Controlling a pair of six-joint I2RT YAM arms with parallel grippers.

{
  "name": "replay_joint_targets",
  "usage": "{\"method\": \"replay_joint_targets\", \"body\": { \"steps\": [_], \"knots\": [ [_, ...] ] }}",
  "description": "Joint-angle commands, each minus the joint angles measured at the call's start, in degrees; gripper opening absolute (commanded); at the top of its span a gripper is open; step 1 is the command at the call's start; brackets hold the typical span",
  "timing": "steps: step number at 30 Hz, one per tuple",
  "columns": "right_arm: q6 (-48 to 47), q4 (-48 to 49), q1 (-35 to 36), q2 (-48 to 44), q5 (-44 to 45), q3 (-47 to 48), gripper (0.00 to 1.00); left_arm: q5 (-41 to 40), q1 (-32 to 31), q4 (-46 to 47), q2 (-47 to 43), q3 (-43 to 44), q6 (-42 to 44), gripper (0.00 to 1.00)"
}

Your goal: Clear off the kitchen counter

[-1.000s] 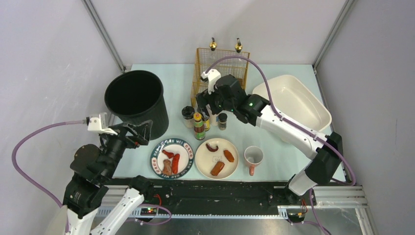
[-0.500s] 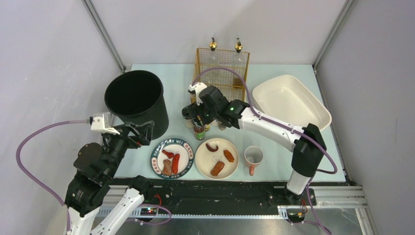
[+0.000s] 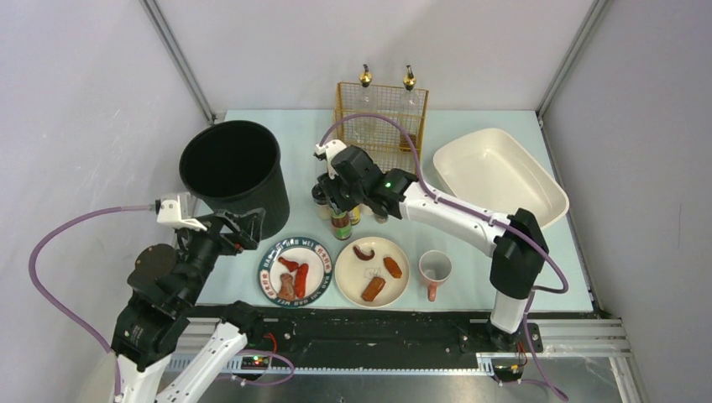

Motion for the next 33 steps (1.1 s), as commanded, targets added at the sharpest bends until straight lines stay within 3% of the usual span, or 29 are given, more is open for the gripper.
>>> {"method": "replay_joint_targets", "body": {
  "steps": [1, 7, 12, 14, 19, 25, 33],
  "knots": [
    [-0.73, -1.42, 0.93, 1.46, 1.83, 3.64, 0.43, -0.08, -0.17, 0.52, 1.23, 0.25, 0.63, 0.98],
    [-1.24, -2.34, 1.33, 2.31, 2.83, 4.14, 0.51, 0.19, -0.15, 0.57, 1.53, 0.38, 0.73, 0.98],
    [-1.36, -2.68, 1.57, 2.75, 3.88, 3.99, 0.51, 0.56, -0.13, 0.48, 1.65, 0.45, 0.84, 0.98],
    [-1.57, -2.58, 1.76, 2.68, 4.26, 3.78, 0.46, 0.63, -0.16, 0.50, 1.71, 0.55, 0.94, 0.98],
    [-2.26, -2.15, 2.29, 2.11, 5.88, 3.97, 0.22, 0.73, -0.15, 0.41, 1.64, 0.41, 0.81, 0.98],
    [-2.72, 0.17, 3.44, -0.84, 6.71, 4.13, 0.00, 0.66, -0.15, 0.33, 1.67, 0.42, 0.45, 0.98],
    [-3.11, -0.42, 3.82, -7.50, 5.73, 7.11, 0.00, 0.51, -0.15, 0.27, 1.56, 0.87, 0.36, 0.98]
  ]
}}
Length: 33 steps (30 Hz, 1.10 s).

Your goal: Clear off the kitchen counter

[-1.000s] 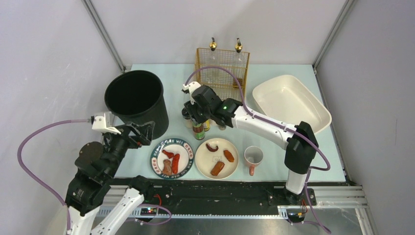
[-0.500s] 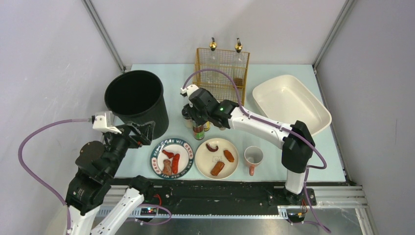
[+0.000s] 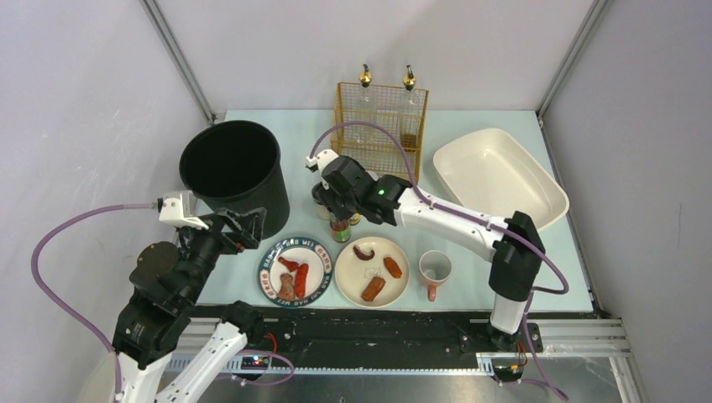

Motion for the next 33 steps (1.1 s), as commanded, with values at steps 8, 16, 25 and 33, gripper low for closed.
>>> {"method": "replay_joint_targets", "body": {
  "steps": [8, 16, 25, 33],
  "knots": [
    [-3.07, 1.51, -0.66, -14.99, -0.42, 10.51, 0.00, 0.43, -0.15, 0.45, 1.32, 1.24, -0.05, 0.98],
    [-3.60, 0.41, -8.00, -18.02, -1.53, 16.36, 0.00, 0.41, -0.17, 0.42, 1.94, 1.53, -0.47, 0.98],
    [-3.92, 4.33, -18.24, -14.73, -4.39, 20.16, 0.00, -0.61, -0.15, 0.49, 1.90, 1.20, -0.61, 0.98],
    [-5.03, 10.00, -24.48, -8.50, -2.37, 21.55, 0.00, -0.47, -0.15, 0.46, 2.36, 1.25, -0.20, 0.98]
  ]
}}
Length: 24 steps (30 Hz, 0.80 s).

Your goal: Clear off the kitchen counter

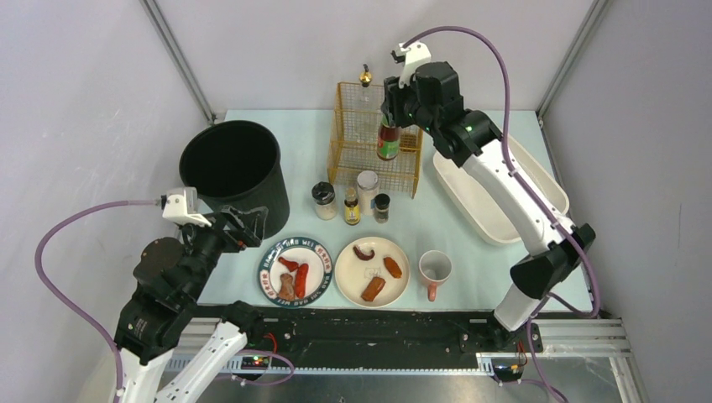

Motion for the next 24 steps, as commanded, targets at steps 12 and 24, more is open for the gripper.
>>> {"method": "replay_joint_targets", "body": {
  "steps": [12, 24],
  "knots": [
    [-0.36, 13.53, -6.16, 9.54, 1.22, 11.01, 0.00, 0.14, -0.12, 0.66, 2.43, 2.96, 1.10, 0.98],
    [-1.19, 15.64, -7.51, 13.83, 5.49, 11.52, 0.00, -0.11, -0.14, 0.66, 1.94, 2.58, 1.18, 0.98]
  ]
}}
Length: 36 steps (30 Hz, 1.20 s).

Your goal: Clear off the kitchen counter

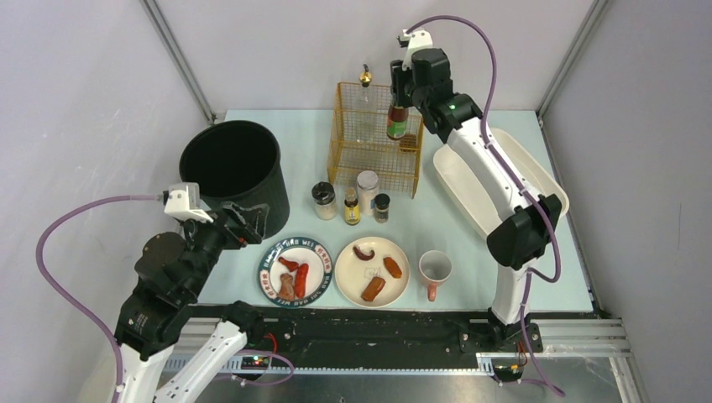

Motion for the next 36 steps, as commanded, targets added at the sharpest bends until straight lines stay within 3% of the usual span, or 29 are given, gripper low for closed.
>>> {"method": "replay_joint_targets", "body": {
  "steps": [1, 16, 30, 32, 36],
  "knots": [
    [-0.95, 10.44, -0.33, -1.03, 2.98, 1.76, 0.00, -0.18, -0.15, 0.66, 0.02, 1.35, 0.74, 0.98],
    [-2.12, 18.19, 0.55, -2.45, 8.51, -12.35, 0.00, -0.25, -0.14, 0.66, -1.36, 0.88, 0.49, 0.98],
    [2.70, 15.64, 0.38, -1.88, 10.71, -17.98, 0.00, -0.01, -0.15, 0.36, -2.21, 0.84, -0.23, 0.98],
    [4.02, 14.53, 0.16, -1.63, 10.76, -18.02, 0.04, 0.07, -0.15, 0.34, -2.23, 0.67, -0.36, 0.98],
    [5.46, 12.41, -0.37, -1.20, 10.42, -18.19, 0.24, 0.69, -0.16, 0.32, -2.37, 0.65, -0.91, 0.98]
  ]
}}
